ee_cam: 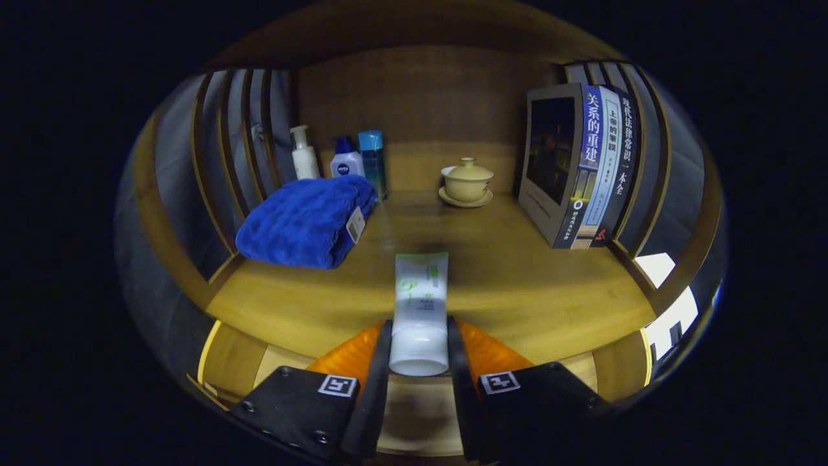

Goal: Pull open the drawer, take out the items inside it, and place them on the countertop above the cabinet.

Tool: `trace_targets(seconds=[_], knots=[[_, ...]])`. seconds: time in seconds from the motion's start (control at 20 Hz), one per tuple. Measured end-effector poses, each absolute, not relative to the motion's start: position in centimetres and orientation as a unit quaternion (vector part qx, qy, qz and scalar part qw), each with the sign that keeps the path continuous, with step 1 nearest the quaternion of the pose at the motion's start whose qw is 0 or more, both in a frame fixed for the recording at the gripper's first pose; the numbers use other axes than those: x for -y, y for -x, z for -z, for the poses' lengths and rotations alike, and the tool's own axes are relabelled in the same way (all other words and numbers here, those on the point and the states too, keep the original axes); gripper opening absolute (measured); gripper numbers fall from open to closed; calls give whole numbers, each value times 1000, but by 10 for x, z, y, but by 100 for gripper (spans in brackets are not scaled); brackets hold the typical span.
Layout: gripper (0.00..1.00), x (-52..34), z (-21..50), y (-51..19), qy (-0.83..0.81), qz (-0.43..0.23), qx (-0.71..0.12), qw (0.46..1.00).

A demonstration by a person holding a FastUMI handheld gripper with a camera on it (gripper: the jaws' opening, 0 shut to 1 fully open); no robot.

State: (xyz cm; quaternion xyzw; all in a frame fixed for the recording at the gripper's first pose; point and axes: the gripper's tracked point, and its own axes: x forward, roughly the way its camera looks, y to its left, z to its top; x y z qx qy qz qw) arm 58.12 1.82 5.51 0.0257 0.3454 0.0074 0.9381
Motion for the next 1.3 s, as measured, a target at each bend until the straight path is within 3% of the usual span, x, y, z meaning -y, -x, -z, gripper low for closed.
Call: trace_targets(seconds=[0.2, 0.35, 0.6, 0.9, 1.3], knots=[[60, -18, -53, -581, -39, -8, -355, 934], [85, -20, -55, -578, -38, -12, -356, 934], [99, -37, -90, -561, -34, -39, -308, 950], [99, -74, -160, -500, 15, -101, -188, 977], [99, -96, -191, -412, 74, -142, -105, 981]])
